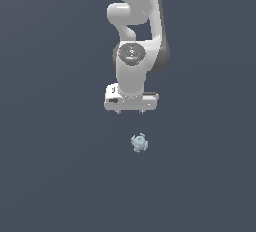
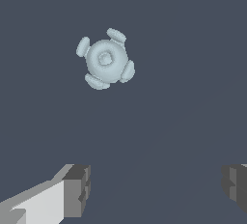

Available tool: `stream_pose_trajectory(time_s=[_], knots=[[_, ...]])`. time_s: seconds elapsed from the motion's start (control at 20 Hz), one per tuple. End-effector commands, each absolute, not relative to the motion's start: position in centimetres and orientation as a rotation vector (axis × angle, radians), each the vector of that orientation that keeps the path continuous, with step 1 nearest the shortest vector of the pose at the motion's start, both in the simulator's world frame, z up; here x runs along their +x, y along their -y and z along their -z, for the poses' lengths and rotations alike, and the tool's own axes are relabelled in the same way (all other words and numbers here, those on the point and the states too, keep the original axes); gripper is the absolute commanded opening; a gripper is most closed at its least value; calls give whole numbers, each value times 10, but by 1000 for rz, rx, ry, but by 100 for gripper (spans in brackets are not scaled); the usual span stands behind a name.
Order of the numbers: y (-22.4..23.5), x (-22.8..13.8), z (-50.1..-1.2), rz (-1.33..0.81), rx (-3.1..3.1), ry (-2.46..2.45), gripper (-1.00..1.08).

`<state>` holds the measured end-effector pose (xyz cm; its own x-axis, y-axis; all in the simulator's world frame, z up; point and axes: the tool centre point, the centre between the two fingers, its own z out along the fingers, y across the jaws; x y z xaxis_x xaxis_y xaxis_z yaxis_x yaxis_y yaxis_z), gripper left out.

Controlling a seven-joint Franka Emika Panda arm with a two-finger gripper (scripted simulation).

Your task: Pick up the object and move it to a goal position.

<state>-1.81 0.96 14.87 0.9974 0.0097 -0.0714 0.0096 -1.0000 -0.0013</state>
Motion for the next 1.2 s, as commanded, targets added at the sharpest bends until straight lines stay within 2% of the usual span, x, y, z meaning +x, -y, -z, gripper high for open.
stream_pose_trajectory(time_s=[0.0, 0.75, 1.15], knots=[[-10, -18, -149, -112, -3139, 15, 100], [-14, -15, -150, -122, -3156, 108, 100], [-21, 5, -140, -98, -3151, 190, 100]])
